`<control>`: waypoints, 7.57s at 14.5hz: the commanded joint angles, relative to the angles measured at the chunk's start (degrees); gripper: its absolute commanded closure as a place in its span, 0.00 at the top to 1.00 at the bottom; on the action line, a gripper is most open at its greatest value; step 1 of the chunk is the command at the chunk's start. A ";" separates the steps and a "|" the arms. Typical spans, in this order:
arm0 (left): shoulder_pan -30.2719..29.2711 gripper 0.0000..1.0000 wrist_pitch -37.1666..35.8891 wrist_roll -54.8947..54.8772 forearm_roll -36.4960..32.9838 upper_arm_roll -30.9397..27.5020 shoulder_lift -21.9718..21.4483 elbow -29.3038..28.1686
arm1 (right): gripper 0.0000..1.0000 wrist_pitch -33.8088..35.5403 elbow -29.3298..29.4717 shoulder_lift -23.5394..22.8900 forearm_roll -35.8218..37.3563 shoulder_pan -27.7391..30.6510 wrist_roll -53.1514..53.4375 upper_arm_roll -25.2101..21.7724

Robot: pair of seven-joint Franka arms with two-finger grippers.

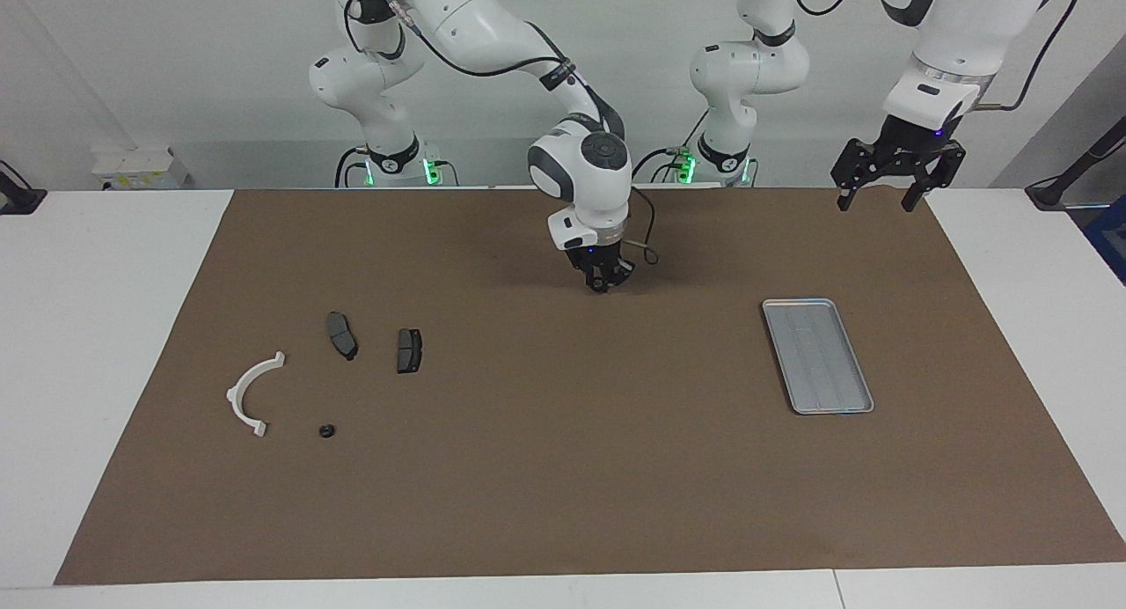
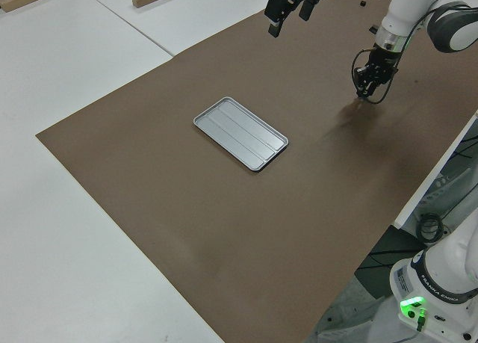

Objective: Pick bearing gear from pile to tray

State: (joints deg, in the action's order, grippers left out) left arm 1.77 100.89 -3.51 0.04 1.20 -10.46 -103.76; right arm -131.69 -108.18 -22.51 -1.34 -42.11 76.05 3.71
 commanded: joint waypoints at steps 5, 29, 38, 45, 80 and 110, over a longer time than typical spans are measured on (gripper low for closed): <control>-0.10 1.00 -0.08 -0.71 0.23 0.03 -0.87 -1.00 | 0.88 -0.14 -0.19 0.10 1.16 -0.17 2.17 -0.28; 26.42 1.00 22.91 37.84 0.31 1.70 3.23 -23.50 | 1.00 25.01 11.06 13.38 4.05 39.81 -67.08 -0.81; 35.92 1.00 35.52 52.99 -0.39 1.52 17.76 -23.41 | 1.00 9.62 10.35 -0.07 7.75 44.65 -67.09 -0.81; 39.88 1.00 33.84 56.68 -0.39 1.61 18.64 -23.33 | 1.00 3.90 13.60 -8.59 8.98 45.45 -61.65 -0.90; 16.10 0.11 11.61 21.75 -5.58 1.26 5.28 -19.54 | 0.00 9.77 21.51 -14.23 7.14 45.53 -52.32 -0.64; -4.41 0.11 37.09 -6.25 0.05 1.17 16.00 -27.37 | 0.00 44.79 18.64 17.67 -3.50 12.16 -15.70 0.42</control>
State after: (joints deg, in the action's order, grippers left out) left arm -2.00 136.37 -8.52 -0.83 1.90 5.26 -130.32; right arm -82.83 -83.38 -8.07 -3.17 -28.03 55.60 4.16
